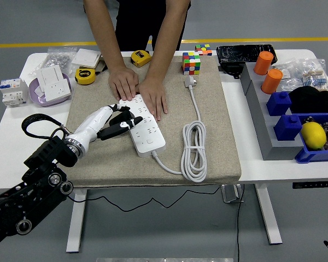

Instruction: Pick up the plug,place it near the board,insert it into the board,press the button

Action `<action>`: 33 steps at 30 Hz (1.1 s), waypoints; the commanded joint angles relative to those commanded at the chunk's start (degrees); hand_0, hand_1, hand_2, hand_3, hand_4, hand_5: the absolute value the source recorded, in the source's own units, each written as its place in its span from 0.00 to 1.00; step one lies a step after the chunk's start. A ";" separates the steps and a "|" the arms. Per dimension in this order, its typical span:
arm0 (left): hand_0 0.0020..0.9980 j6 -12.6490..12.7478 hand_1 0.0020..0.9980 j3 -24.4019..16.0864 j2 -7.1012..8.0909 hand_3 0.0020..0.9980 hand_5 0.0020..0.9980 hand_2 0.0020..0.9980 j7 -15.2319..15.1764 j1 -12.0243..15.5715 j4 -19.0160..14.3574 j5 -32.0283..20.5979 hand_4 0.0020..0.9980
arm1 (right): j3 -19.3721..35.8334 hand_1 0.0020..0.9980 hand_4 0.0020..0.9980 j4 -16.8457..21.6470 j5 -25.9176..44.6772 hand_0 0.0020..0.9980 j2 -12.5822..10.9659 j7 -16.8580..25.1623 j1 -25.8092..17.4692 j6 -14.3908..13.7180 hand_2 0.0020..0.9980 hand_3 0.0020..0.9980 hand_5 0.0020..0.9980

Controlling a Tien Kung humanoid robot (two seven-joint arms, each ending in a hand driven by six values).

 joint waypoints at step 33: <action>1.00 -0.75 0.95 0.81 0.04 0.83 1.00 0.87 0.90 -1.88 -2.47 6.35 1.00 | 0.00 0.83 1.00 0.00 -0.43 1.00 -0.08 -0.04 -0.27 0.08 0.73 0.74 0.84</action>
